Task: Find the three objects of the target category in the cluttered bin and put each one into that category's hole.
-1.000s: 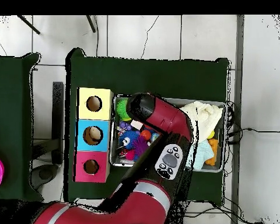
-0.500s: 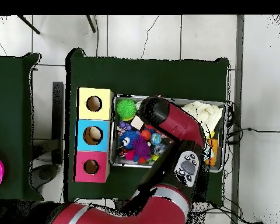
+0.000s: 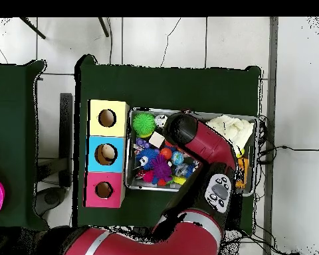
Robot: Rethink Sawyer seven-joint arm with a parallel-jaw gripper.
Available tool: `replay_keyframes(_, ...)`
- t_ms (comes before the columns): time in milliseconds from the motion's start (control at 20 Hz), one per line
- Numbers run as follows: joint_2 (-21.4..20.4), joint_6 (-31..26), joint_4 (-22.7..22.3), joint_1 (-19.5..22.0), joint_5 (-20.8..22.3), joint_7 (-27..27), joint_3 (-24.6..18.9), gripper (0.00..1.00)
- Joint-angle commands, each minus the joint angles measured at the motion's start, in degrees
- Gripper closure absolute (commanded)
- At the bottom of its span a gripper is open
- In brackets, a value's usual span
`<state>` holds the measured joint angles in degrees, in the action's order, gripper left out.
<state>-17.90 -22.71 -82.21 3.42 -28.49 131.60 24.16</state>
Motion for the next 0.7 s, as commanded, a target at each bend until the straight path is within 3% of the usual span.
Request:
replay_keyframes(50, 1.77, 0.42, -4.22, -0.29, 3.19, 3.99, -7.63, 0.00)
replay_keyframes(700, 5.83, -0.93, 0.15, -0.63, 5.19, 2.92, -6.90, 0.00)
